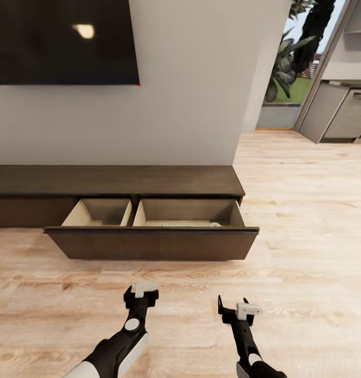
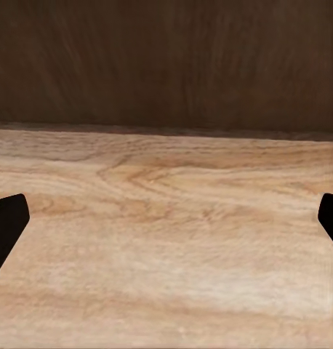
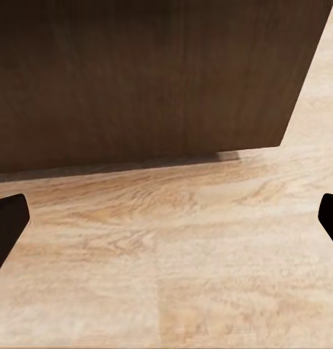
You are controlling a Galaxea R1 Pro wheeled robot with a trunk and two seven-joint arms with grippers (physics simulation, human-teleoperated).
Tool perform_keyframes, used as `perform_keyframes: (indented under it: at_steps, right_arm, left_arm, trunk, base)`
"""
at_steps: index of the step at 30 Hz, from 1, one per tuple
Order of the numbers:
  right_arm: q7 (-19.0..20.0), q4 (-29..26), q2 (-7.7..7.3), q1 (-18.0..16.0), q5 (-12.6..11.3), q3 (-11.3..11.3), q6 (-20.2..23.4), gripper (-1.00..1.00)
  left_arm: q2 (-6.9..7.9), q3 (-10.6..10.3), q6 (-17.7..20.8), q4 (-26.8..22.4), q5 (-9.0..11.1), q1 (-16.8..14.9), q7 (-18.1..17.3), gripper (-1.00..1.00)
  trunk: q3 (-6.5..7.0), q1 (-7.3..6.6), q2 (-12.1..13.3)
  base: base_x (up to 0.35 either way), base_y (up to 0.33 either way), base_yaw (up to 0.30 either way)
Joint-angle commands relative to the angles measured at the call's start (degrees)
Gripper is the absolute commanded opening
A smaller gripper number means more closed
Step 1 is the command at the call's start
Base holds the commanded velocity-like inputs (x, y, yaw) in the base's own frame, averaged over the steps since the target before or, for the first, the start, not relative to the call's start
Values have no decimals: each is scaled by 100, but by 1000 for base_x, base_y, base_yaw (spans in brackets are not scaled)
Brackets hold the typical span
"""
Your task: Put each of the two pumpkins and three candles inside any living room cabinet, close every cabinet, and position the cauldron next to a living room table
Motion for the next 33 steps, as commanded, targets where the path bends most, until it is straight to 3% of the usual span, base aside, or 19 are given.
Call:
perform_keyframes:
  at_steps: [1,15,26,33]
  right_arm:
    - [-46,-30,5,-30,-22,48,-4,100]
    - [-45,-73,115,-286,-19,47,259,100]
    - [-52,-82,123,-289,-22,43,312,100]
    - [-45,-82,123,-289,-22,46,321,100]
  left_arm:
    - [5,-83,-41,-2,61,-8,49,100]
    - [-3,-205,-39,37,66,-8,46,100]
    - [19,-202,-39,-10,73,-8,66,100]
    - [17,-193,16,-18,63,-8,70,100]
  trunk:
    - [-23,22,-43]
    - [-274,329,-605]
    - [-274,329,-605]
    - [-274,329,-605]
  base:
    - [0,0,0]
    - [0,0,0]
    - [12,2,0]
    - [260,97,0]
